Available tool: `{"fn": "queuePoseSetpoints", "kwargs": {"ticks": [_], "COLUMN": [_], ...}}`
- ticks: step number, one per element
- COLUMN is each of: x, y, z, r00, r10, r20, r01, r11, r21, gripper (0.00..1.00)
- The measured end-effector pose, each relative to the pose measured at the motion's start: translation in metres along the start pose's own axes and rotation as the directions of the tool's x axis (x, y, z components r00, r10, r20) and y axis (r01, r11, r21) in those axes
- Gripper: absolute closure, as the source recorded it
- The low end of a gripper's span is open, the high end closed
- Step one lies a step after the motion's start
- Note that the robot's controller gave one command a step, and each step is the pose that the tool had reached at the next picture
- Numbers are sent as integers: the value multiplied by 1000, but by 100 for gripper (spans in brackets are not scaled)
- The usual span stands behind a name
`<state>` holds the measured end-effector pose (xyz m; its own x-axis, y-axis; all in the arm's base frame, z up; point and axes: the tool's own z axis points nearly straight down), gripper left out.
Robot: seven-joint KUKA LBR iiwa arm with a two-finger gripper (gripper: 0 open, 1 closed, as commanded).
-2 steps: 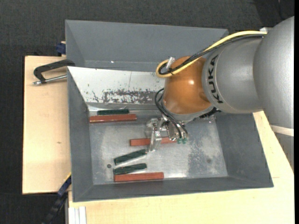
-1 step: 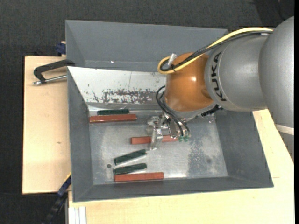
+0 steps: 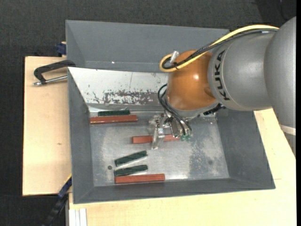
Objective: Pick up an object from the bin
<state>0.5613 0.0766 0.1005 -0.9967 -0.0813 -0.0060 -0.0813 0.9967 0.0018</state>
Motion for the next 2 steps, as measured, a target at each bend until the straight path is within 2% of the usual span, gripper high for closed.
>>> {"fn": "queuePoseSetpoints", "kwargs": {"ticks": [1,2], "x": [1,1], "y": [0,0], "z": [-10,-26], "r00": [1000,1000], "r10": [0,0], "r20": [-5,-3], "r01": [0,0], "r11": [1000,1000], "r21": [0,0], "gripper": [100,100]}}
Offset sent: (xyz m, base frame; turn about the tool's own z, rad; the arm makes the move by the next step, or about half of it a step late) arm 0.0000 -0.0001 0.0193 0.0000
